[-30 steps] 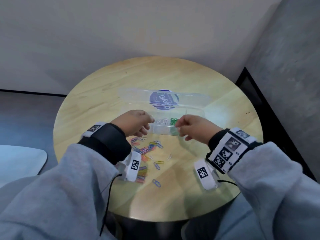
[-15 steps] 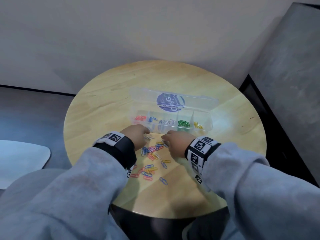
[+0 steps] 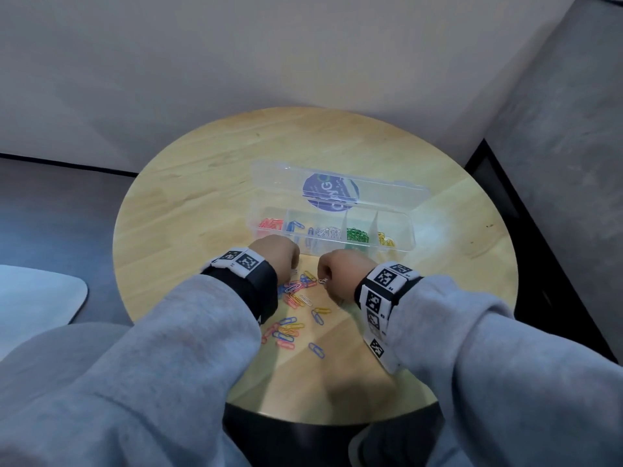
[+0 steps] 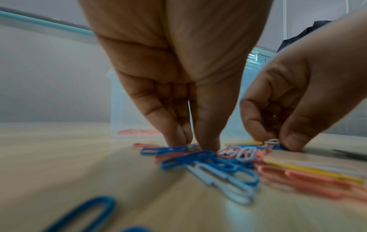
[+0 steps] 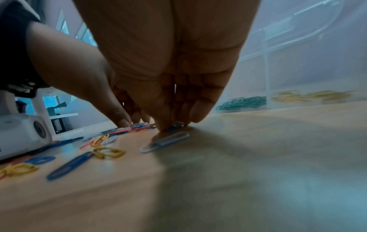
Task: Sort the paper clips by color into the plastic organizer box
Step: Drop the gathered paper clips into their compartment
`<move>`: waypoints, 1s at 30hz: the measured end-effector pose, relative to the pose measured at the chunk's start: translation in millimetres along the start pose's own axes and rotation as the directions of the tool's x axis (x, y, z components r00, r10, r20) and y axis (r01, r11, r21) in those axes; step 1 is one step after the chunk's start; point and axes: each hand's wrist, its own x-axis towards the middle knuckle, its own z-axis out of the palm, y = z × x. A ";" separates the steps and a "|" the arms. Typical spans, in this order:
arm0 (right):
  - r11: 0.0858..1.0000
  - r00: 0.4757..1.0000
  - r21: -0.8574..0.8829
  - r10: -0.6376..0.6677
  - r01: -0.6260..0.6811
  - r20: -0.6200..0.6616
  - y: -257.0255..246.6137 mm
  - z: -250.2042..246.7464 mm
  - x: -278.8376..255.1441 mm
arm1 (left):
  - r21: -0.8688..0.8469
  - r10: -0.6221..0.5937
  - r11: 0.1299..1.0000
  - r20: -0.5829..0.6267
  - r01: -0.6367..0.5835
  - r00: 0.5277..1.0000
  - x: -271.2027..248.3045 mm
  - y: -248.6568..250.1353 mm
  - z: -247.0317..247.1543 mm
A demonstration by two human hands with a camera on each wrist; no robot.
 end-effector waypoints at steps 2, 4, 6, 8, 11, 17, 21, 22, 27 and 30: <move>0.999 0.999 0.026 0.037 -0.037 0.026 -1.3 -1.4 -3.0 | 0.007 -0.014 1.000 0.004 0.014 1.000 -0.2 1.1 0.1; 0.998 0.996 0.031 0.058 -0.060 0.070 -2.2 -2.9 -6.9 | 0.017 -0.033 0.999 0.018 0.033 0.999 -1.0 1.5 0.5; 0.997 0.993 0.022 0.073 -0.076 0.094 -1.9 -3.2 -10.6 | 0.025 -0.048 0.999 0.032 0.048 0.998 -1.7 1.2 2.3; 0.996 0.991 0.006 0.091 -0.092 0.095 -0.7 -2.3 -13.7 | 0.030 -0.056 0.998 0.035 0.055 0.998 -3.6 1.8 3.7; 0.995 0.988 -0.032 0.098 -0.095 0.117 -0.1 -1.1 -16.7 | 0.043 -0.062 0.997 0.031 0.061 0.998 -7.8 5.9 3.6; 0.996 0.990 0.048 0.064 -0.070 0.128 7.7 -2.6 -14.3 | 0.014 -0.064 0.998 0.021 0.064 0.998 -12.4 6.8 -0.2; 0.977 0.991 0.191 0.068 -0.090 0.115 18.6 -2.9 -19.4 | -0.104 -0.065 0.993 -0.024 0.062 0.998 -19.2 1.0 -2.9; 0.962 0.989 0.249 0.085 -0.114 0.123 22.4 -3.4 -21.2 | -0.160 -0.070 0.985 -0.030 0.065 0.997 -21.8 -0.9 -4.3; 0.734 0.969 0.635 0.143 -0.240 0.202 40.2 -9.1 -30.6 | -0.763 -0.102 0.637 0.058 0.110 0.993 -33.9 -12.9 -15.1; 0.511 0.950 0.802 0.120 -0.308 0.289 44.2 -9.6 -37.2 | -0.936 -0.120 0.312 0.129 0.161 0.984 -41.4 -14.0 -23.6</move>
